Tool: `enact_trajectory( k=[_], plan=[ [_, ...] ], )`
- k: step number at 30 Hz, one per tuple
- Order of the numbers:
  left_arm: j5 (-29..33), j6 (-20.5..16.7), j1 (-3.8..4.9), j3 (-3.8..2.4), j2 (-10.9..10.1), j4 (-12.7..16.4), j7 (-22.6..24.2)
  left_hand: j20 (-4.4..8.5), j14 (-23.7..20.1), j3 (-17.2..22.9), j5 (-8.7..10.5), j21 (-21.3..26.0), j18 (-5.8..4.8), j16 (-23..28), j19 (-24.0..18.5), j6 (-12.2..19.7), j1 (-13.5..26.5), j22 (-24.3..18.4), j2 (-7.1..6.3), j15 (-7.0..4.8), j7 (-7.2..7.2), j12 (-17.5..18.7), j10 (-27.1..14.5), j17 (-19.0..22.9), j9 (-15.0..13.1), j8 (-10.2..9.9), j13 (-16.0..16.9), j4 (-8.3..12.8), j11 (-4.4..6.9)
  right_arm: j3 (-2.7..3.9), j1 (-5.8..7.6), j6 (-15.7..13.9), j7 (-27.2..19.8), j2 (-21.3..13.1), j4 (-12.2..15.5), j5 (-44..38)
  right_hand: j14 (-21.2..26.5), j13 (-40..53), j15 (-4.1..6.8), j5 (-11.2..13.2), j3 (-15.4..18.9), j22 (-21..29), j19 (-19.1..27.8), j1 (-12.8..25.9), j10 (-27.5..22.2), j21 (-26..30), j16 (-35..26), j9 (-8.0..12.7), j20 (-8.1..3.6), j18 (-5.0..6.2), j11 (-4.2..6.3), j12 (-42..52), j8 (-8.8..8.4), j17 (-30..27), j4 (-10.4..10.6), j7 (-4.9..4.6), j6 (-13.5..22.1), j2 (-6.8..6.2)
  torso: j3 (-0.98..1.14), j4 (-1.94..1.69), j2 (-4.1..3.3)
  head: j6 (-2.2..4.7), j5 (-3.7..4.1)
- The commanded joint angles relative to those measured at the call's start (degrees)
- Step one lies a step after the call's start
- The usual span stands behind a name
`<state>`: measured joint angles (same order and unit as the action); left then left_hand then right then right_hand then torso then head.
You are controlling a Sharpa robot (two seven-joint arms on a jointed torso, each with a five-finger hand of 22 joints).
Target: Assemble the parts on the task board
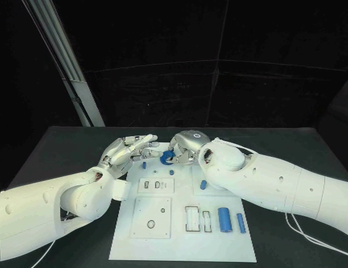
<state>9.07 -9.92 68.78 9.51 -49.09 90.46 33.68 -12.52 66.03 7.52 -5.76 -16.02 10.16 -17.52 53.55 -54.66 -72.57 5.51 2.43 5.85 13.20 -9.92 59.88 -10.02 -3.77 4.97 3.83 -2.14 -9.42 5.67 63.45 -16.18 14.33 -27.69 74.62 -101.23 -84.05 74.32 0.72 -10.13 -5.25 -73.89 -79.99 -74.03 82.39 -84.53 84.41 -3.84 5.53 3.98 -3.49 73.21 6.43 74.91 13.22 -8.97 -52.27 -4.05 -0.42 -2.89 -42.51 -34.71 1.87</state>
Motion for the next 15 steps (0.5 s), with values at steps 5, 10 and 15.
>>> enact_trajectory(
  k=[5, 10, 15],
  plan=[
    [0.0, 0.6, 0.08, -0.04, 0.0, -0.2, 0.0, -0.17, -0.3, 0.0, 0.07, 0.2, 0.39, 0.2, 0.2, 0.1, -0.3, -0.1, 0.26, 0.22, -0.20, 0.2, -0.2, -0.1, 0.0, 0.0, -0.1, 0.3, 0.06, 0.03, -0.23, -5.2, -0.7, -2.5, 2.1, 1.1, -3.4, 0.0, -0.33, -1.0, -0.2, 0.0, 0.1, 0.3, -0.2, -0.2, 0.0, -0.1, 0.46, -0.61, -0.35, -0.2, -0.14, 2.0, 0.5, 0.00, 0.2, 0.18, 0.02, 0.06, 0.08, 0.25, 0.04],
    [0.0, 0.6, 0.08, -0.04, -0.2, -0.5, 0.0, -0.17, -0.3, 0.0, 0.07, 0.2, 0.39, 0.2, 0.2, 0.1, -0.3, -0.1, 0.26, 0.22, -0.20, 0.2, -0.2, -0.1, 0.0, 0.0, -0.1, 0.3, 0.06, 0.06, -0.35, -5.3, -4.3, -8.4, 5.4, 8.4, -3.1, -0.6, -0.30, -1.1, -0.3, 0.7, 0.6, -0.6, -0.6, 0.1, -0.5, -0.1, 0.45, -0.45, -0.30, -1.0, 0.00, 1.1, 0.0, 0.05, 0.1, -0.02, 0.01, 0.42, 0.23, 0.47, -0.02],
    [0.0, 0.6, 0.08, -0.04, -0.2, -0.9, 0.1, -0.18, -0.3, 0.1, 0.09, 0.3, 0.39, 0.3, 0.3, 0.1, -0.4, -0.1, 0.22, 0.22, -0.18, 0.3, -0.2, -0.1, 0.0, -0.1, -0.1, 0.5, 0.04, 0.06, -0.35, -2.4, -12.5, -14.6, 7.0, 19.6, -2.4, -3.1, -0.22, -0.6, -0.6, 4.0, 2.9, -3.9, -2.5, 1.4, -2.1, -0.2, 0.40, 0.21, -0.20, -4.1, 0.11, -1.8, -2.2, 0.07, 0.1, -0.50, 0.10, 1.12, 0.42, 0.66, -0.29]
  ],
)
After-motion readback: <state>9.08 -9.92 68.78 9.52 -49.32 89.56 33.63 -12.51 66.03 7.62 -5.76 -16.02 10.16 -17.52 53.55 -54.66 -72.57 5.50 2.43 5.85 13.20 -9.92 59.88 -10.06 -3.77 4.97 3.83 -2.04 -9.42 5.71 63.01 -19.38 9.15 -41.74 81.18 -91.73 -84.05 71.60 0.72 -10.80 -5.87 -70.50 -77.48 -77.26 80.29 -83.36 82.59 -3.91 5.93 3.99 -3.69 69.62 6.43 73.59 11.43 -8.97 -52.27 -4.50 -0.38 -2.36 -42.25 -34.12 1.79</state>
